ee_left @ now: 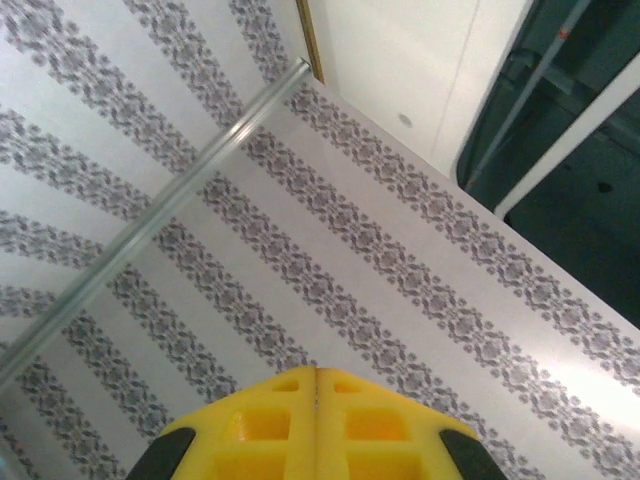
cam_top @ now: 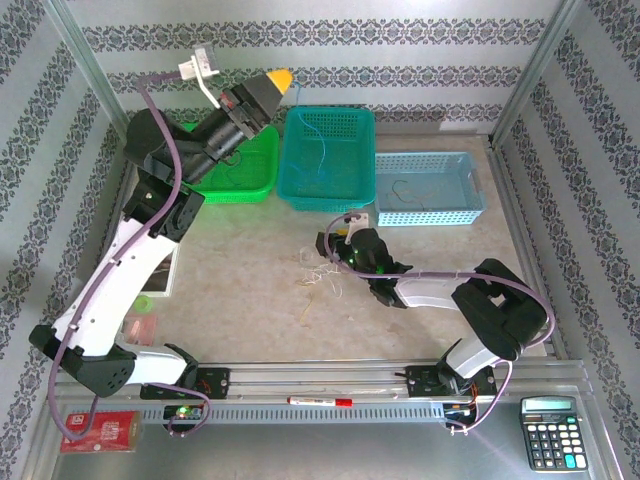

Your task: Untangle the cables

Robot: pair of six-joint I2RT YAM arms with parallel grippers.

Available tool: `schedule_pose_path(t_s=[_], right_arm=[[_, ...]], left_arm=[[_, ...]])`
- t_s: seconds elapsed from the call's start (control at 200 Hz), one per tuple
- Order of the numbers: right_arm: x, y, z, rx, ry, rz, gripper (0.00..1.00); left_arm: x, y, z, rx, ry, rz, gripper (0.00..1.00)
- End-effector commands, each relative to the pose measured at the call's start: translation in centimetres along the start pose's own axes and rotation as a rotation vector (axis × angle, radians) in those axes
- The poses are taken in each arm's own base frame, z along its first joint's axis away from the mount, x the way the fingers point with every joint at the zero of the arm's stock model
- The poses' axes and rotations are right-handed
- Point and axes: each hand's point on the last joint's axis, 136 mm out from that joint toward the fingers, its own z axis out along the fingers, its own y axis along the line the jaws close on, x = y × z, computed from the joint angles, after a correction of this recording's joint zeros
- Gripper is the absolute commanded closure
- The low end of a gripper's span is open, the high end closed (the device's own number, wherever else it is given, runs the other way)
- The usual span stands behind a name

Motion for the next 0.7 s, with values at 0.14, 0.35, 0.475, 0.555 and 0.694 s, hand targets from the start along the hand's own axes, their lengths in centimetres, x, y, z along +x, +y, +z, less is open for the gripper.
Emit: schedule_pose_path(t_s=[0.14,0.35,0.475,0.555,0.694], right_arm=[[-0.7,0.8,-1.4,-0.047,-0.045,0.035,0.4],[-1.8,2.0,-3.8,-0.095,-0.039,0.017,0.37],[-2.5,2.4,-5.3,-0.106,-0.029,-0.001,0.36],[-2.9,2.4,-6.3,-0.11,-0.024,-0.006,0.35],[-3.9,1.8,-7.9,-0.091,-0.033,-0.004,0.27]], left_arm=[[-4.2,1.6,-2.4,-0.117,-0.102,0.127,1.0],[-6.6,6.9,-4.6,-0.268,-0.161,0.172,1.0],[-8.0,9.8,-5.1,-0.335,-0.177,0.197,1.0],[-9.0,11.5,-5.3,-0.375,-0.186,0.229,1.0],[-11.1,14.6,-5.7,-0.457,-0.203,0.311,1.0]])
